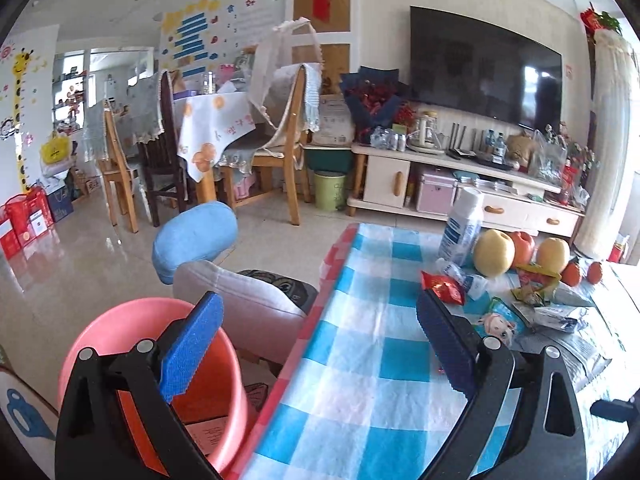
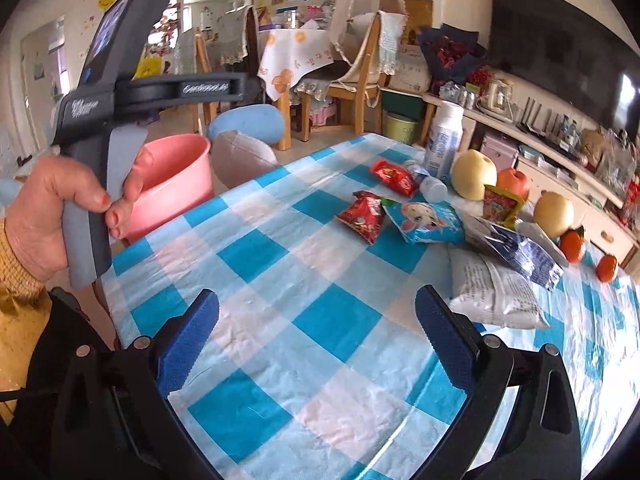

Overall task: Collect trash
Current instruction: 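Return the left gripper to the table toward the red candy wrapper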

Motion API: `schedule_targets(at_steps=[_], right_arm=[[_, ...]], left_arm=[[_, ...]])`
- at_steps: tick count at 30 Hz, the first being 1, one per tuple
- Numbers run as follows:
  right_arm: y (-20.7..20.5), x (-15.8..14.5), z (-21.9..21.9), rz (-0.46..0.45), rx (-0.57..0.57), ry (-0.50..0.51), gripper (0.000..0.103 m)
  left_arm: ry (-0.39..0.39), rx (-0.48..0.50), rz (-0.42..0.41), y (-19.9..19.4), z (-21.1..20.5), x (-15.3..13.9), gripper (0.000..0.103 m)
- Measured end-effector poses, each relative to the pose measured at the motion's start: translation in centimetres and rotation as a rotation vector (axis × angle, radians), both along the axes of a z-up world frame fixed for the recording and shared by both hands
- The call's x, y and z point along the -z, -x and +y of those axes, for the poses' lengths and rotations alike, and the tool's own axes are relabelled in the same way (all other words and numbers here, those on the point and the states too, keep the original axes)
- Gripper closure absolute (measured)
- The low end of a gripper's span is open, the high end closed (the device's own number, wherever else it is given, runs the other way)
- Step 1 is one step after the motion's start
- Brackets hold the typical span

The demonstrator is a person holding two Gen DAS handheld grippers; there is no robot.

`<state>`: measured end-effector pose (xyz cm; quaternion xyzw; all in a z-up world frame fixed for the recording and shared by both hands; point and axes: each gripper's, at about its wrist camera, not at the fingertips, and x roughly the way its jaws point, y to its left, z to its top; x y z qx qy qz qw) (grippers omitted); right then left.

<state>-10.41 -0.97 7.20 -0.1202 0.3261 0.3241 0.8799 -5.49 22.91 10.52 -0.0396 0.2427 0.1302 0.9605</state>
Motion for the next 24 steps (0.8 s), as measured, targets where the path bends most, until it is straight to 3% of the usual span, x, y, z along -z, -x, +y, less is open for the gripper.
schedule_targets(at_steps=[12, 24], right_arm=[[-3.2, -1.2, -6.8, 0.058, 0.169, -0.137, 0.004], [-7.4, -1.1, -14.5, 0.139, 0.366, -0.263, 0.004]], left_arm=[[-0.04, 0.133, 0.077, -2.5, -5.3, 1.6, 0.007], [-0.011, 0.301, 0.202, -6.2, -10.5, 4.4, 0.007]])
